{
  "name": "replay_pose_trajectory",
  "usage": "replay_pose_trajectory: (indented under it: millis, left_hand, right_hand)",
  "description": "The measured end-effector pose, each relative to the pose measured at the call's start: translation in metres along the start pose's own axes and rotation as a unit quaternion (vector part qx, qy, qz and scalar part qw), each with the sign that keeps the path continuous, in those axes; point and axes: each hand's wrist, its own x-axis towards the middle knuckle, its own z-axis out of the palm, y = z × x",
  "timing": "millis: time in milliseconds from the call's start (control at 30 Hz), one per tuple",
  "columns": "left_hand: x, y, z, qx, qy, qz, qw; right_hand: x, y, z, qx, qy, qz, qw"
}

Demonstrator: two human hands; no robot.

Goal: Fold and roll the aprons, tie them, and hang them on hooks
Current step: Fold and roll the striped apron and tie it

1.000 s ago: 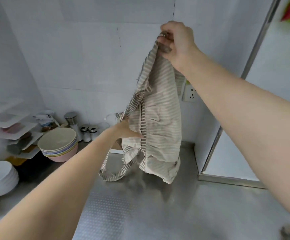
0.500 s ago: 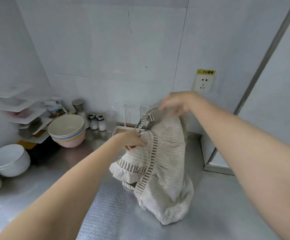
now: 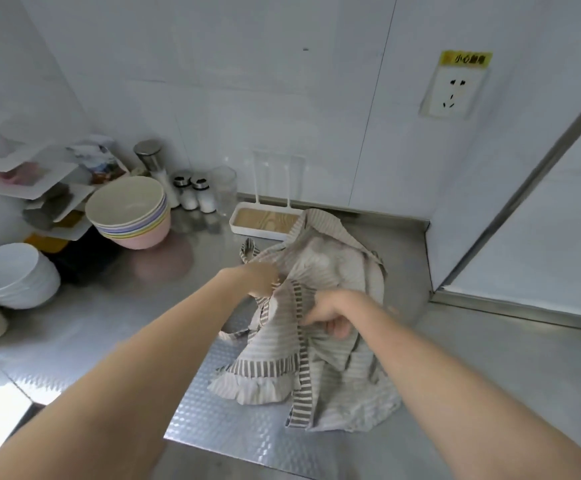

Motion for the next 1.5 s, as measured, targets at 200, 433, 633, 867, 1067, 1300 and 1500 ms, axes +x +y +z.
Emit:
replay_pose_trajectory:
  millis: [200, 433, 633, 867, 1067, 1300, 1500]
  left_hand:
    - [0.01, 0.001, 0.024, -0.058, -0.076, 0.038, 0.995]
    - [0.019, 0.005, 0.024, -0.386, -0.02, -0.002, 0.922]
    - [0.007, -0.006, -0.031, -0.68, 0.098, -0.092, 0.721]
    - [-0.033, -0.006, -0.083, -0.813, 0.144, -0.049, 0.562]
    - [-0.068, 0.007, -0.114, -0.853, 0.174, 0.037, 0.491]
    - [-0.097, 0.003, -0.125, -0.715, 0.167, 0.036, 0.677]
    - [-0.095, 0.056, -0.094, -0.414, 0.087, 0.073, 0.903]
  right_hand:
    - [0.073, 0.0, 0.055, 0.012, 0.071, -0.02, 0.997]
    - [0.049, -0.008, 0.012, 0.338, 0.155, -0.107, 0.922]
    - [-0.009, -0.015, -0.054, 0.371, 0.016, -0.187, 0.909]
    - [-0.059, -0.047, -0.065, 0.234, 0.076, -0.123, 0.962]
    - [-0.09, -0.048, -0.072, 0.374, 0.152, -0.121, 0.907]
    - [-0.156, -0.01, -0.136, 0.594, 0.323, -0.146, 0.722]
    - [-0.184, -0.032, -0.137, 0.576, 0.255, -0.205, 0.749]
